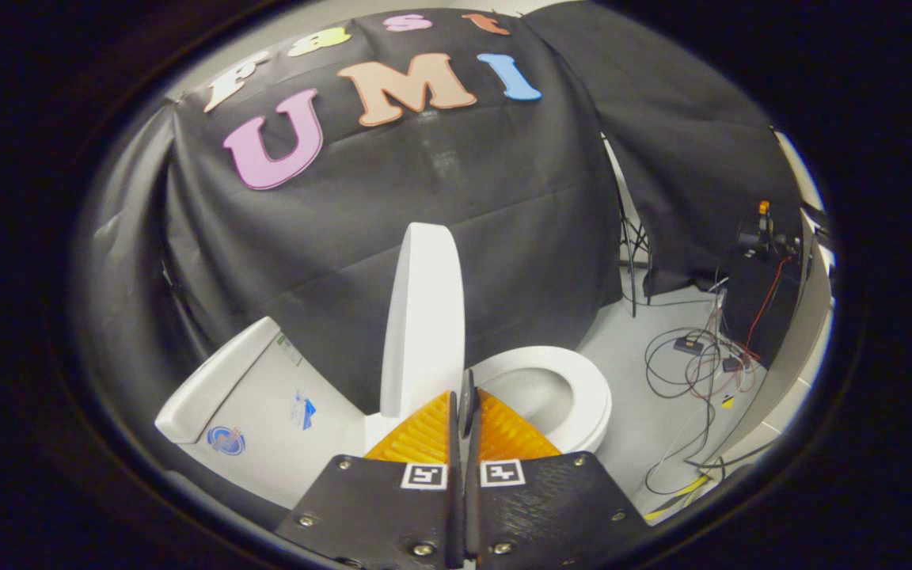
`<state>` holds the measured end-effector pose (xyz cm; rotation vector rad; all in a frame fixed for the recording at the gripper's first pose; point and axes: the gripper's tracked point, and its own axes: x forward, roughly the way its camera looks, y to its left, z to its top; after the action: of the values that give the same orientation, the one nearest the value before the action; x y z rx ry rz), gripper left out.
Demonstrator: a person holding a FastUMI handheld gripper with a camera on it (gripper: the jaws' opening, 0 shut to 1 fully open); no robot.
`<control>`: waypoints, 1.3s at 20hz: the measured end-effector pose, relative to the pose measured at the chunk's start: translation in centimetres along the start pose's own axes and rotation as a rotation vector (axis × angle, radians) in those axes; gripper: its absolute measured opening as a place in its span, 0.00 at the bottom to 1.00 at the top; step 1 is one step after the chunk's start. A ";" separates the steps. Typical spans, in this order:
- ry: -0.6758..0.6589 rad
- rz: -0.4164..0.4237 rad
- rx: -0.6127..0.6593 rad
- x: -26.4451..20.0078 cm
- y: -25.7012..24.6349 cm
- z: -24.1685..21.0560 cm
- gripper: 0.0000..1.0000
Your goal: Open the toilet lid.
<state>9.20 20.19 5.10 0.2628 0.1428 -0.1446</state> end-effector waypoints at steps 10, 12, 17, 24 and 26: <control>-0.069 0.051 -0.177 -1.3 4.4 1.0 0.01; -0.077 0.062 -0.200 -1.9 5.8 0.9 0.01; -0.081 0.064 -0.298 -2.7 8.5 0.8 0.01; -0.082 0.115 -0.326 -3.1 10.8 0.3 0.01; -0.080 0.123 -0.352 -3.2 11.6 0.0 0.01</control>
<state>7.92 31.63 8.43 -0.0853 0.0700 -0.0062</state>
